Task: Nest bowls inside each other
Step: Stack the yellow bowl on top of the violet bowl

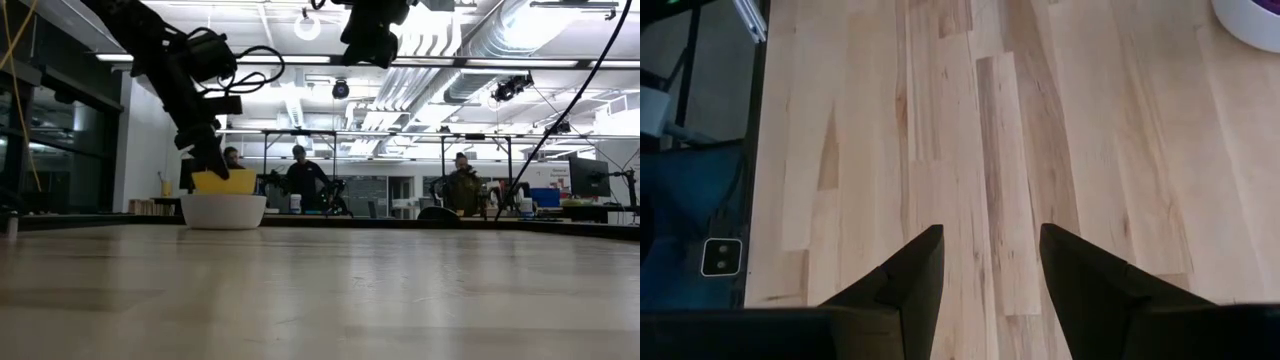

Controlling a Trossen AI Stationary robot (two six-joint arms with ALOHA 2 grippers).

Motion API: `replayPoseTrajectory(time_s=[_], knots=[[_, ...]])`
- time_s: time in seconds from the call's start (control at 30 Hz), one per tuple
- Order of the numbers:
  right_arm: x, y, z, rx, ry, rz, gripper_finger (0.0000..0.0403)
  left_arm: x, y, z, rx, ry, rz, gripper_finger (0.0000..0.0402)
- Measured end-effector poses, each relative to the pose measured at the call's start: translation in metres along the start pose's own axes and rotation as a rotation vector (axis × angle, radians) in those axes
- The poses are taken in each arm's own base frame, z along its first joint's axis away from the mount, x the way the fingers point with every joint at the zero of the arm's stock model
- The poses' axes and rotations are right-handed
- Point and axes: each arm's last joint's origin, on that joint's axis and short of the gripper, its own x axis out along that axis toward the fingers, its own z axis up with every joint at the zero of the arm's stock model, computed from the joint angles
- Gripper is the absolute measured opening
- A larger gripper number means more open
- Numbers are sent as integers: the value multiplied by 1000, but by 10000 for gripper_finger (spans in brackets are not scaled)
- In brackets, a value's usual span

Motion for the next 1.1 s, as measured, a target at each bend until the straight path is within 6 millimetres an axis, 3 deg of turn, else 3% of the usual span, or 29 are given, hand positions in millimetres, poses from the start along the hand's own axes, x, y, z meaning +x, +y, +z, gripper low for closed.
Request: replayPoseTrajectory(time_s=[0.37,0.83,1.1], knots=[[1,3,0,2,5,24,160,27,-5,-4,25,73,-32,19],[1,5,-1,-4,4,27,160,26,-3,-2,22,57,13,104],[1,5,0,-5,2,12,160,18,4,10,28,81,46,125]])
